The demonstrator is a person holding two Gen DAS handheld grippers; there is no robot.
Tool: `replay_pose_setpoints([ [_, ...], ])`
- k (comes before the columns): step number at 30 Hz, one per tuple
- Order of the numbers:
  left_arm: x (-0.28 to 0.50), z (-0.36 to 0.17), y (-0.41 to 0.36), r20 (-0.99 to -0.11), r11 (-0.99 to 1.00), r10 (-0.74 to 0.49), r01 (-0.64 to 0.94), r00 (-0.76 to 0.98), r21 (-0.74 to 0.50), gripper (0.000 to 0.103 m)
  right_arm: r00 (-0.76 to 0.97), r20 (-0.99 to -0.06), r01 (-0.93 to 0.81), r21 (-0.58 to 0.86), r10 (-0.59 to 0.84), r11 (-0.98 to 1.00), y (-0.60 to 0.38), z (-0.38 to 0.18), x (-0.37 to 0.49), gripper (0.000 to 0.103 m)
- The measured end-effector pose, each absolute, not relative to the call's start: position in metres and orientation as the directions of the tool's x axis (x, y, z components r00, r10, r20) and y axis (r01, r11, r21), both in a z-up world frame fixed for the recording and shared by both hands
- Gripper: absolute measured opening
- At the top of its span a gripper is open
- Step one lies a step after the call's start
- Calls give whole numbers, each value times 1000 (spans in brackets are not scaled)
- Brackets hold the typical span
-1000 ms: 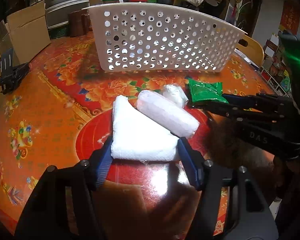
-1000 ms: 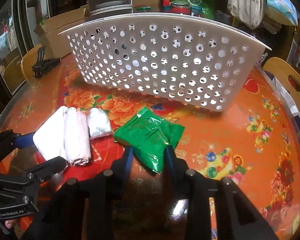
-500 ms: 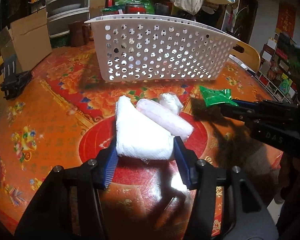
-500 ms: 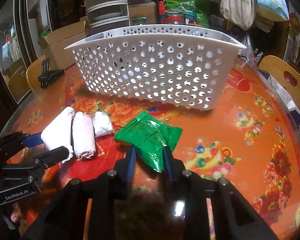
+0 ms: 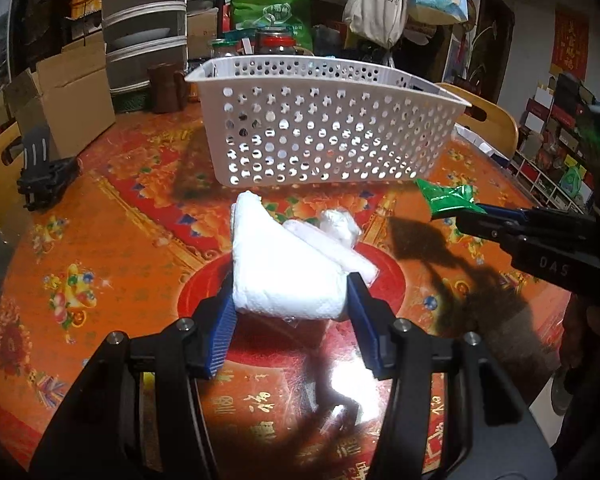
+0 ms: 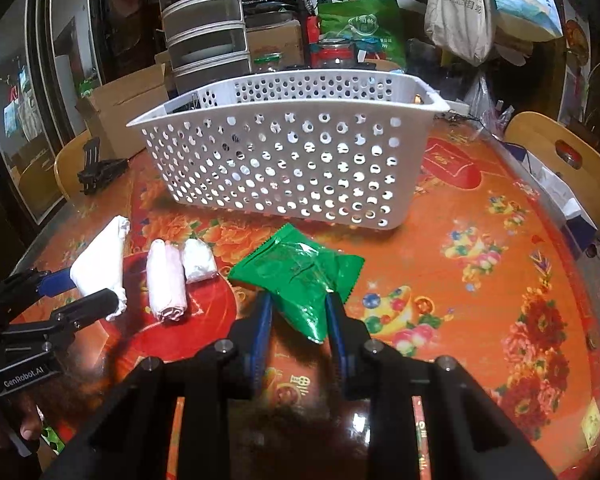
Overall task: Organize soft objects
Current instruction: 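Carry the folded towel and green packet into the basket and release both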
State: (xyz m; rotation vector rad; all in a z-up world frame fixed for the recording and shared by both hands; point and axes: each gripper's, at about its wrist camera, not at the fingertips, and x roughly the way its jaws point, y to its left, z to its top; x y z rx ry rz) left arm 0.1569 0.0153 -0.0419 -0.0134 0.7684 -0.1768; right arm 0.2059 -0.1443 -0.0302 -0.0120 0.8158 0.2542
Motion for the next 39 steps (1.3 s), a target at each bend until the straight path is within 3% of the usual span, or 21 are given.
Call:
replay_pose_setpoints([
  [20,165,9,22,-647,987,-154,149,747,-63,50,721,-660,-228,59,209,972,-150,16,187,26],
  [39,219,78,6,-607,980,-184,188,773,-57,50,778,-598,-225,24,194,974,-153,81,217,26],
])
